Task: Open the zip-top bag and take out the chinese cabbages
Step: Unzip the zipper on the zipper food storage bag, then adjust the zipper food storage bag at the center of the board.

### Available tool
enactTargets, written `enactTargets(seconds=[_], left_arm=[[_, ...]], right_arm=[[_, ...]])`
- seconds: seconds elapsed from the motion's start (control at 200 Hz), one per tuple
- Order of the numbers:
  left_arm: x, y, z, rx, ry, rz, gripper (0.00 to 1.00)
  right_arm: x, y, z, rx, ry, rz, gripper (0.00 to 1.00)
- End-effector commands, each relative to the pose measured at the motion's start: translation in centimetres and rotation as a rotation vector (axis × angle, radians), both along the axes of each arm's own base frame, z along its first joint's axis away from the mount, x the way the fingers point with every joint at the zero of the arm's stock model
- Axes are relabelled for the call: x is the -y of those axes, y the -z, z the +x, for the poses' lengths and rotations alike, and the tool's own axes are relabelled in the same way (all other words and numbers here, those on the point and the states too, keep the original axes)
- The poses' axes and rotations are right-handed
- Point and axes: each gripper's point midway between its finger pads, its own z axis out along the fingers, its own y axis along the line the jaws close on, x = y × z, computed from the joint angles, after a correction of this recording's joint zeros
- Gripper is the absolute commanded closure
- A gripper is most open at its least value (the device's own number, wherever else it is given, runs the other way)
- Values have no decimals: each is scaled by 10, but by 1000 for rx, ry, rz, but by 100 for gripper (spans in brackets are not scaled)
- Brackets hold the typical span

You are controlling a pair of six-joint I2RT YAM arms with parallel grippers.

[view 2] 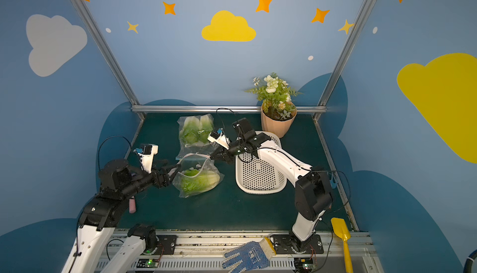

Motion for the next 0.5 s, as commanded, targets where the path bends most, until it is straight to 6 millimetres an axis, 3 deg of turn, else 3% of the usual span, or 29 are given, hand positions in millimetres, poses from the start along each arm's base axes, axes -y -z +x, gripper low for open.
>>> enactTargets(seconds=[0.0,0.15,0.27,0.496], left_arm=[[-4,8,16,-37,-7,89,20],[3,29,36,-160,13,187,20],[14,50,39,-229,68,292,20],[14,72,50,-267,42,375,25]], right_arm=[[-5,-8,-7,8,-51,23,100],[-5,-8,-9,13,-72,23,100],[-4,-8,-10,17,-81,22,100],[-4,-11,-13,27,-92,27,100]])
